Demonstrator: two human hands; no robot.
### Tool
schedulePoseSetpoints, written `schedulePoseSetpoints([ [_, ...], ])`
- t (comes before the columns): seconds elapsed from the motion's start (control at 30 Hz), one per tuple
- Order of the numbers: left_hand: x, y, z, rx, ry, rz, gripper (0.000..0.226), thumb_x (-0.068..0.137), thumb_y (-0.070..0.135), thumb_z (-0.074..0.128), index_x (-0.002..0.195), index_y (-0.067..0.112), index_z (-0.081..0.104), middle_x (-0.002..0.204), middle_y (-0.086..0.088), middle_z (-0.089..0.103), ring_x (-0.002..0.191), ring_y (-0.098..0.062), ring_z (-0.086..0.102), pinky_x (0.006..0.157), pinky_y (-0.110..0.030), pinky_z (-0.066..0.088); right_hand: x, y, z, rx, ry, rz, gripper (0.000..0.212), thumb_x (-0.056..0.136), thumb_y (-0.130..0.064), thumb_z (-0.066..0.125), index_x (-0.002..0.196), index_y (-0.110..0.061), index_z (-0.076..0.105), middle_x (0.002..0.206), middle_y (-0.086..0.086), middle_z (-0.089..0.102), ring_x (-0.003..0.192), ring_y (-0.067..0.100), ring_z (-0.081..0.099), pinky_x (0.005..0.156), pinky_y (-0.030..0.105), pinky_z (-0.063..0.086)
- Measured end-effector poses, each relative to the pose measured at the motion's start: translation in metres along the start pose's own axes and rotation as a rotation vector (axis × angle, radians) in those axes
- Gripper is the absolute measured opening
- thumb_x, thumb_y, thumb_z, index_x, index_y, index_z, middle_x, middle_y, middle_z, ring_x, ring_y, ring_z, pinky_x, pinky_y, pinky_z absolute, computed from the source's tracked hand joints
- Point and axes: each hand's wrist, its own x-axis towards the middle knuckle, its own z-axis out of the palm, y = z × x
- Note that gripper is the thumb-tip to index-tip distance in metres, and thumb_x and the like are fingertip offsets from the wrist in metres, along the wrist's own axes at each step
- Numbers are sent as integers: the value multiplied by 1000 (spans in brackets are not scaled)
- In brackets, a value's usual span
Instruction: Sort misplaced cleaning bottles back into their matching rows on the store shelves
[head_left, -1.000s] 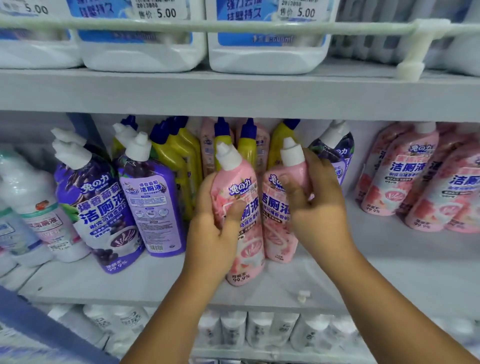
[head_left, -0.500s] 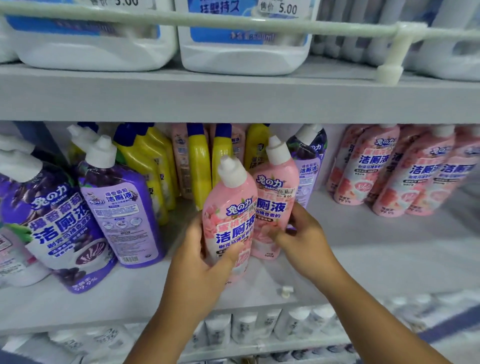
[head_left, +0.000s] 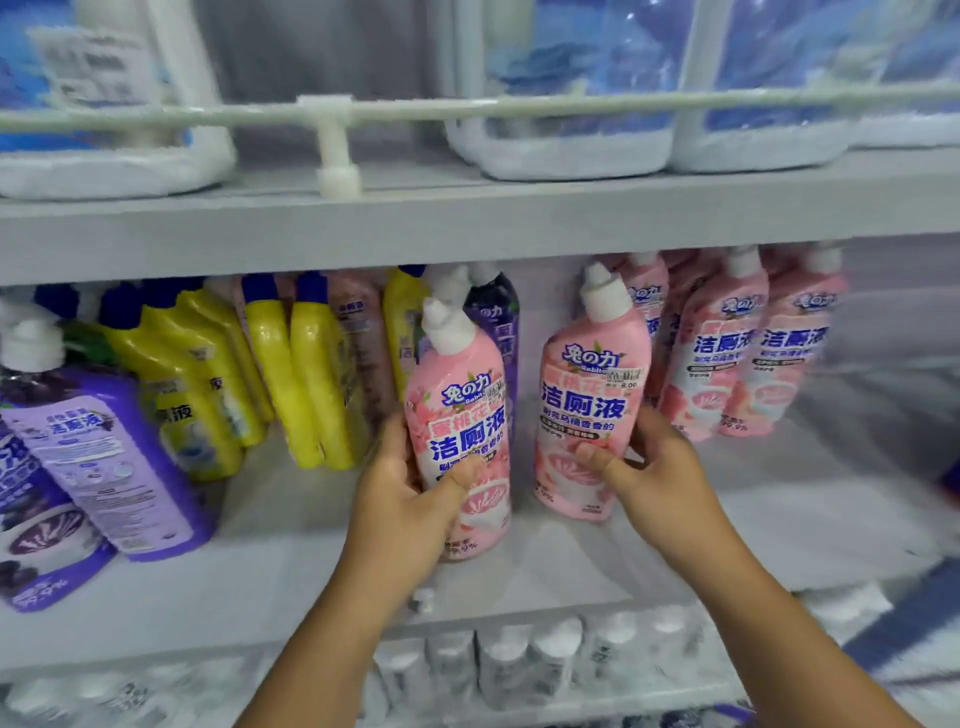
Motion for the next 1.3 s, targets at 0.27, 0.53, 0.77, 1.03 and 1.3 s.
schedulePoseSetpoints([
  [0.27,2,-7,105,34,6,-15,47,77,27,81,115,45,61,112,10,76,102,-11,74,91,-46,59,7,29,-112,-20,-9,9,46,87,-13,78,126,-31,62,117,-13,74,110,12,69,100,44,53],
  [0.53,13,-6,159,136,-75,-45,54,91,16,74,133,41,50,113,25,72,105,6,68,88,-22,52,15,56,-173,-56,-5,46,39,92,-13,71,124,-33,60,115,-16,73,109,6,68,102,41,52],
  [0.77,4,-19,184,177,90,-23,54,83,9,82,121,41,59,106,16,75,86,6,71,64,-10,54,26,71,-205,-25,27,17,52,93,-11,70,136,-31,48,118,-16,70,107,2,68,87,26,55],
  [1.03,13,-37,202,82,22,-30,59,89,3,74,136,33,55,116,14,75,103,-1,71,77,-11,54,26,94,-201,188,214,-8,49,94,-22,66,139,-22,49,125,-3,69,112,13,69,91,35,57],
  [1.3,54,-47,213,76,-29,-69,48,87,12,78,125,37,61,111,19,76,101,-5,73,78,-17,56,35,96,-202,221,229,-8,47,100,-19,59,144,-31,49,131,-8,66,117,10,65,95,34,55],
])
